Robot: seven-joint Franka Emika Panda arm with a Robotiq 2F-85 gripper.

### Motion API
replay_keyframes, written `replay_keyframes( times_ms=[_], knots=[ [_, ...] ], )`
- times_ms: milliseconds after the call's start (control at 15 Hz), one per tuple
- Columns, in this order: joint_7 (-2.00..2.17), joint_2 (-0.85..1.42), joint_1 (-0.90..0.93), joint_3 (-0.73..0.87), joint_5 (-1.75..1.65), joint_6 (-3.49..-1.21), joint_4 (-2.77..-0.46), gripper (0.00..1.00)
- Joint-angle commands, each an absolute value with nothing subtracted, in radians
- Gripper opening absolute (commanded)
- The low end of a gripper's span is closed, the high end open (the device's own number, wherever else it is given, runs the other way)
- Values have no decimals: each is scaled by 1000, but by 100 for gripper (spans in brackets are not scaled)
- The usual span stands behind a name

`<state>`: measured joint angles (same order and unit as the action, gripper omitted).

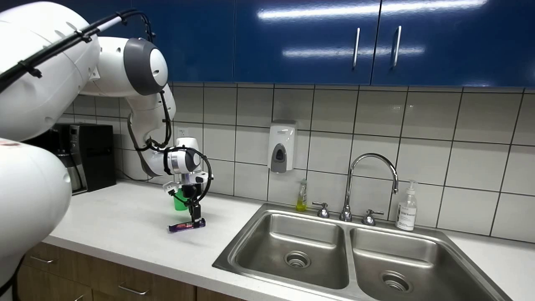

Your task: Place the snack bar inside the sink

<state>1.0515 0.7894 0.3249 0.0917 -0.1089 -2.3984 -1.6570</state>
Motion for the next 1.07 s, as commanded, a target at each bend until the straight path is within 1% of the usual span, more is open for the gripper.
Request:
replay_keyframes(
  times_ms=[0, 333, 600, 1000],
  knots=[
    [1072, 739, 335, 93, -105, -2369, -1693, 14],
    [1076, 662, 359, 90, -117, -2337, -1726, 14],
    [1057, 556, 365, 79, -133, -2295, -1804, 14],
    [886, 420, 332, 28, -154, -2293, -1942, 14]
  ],
)
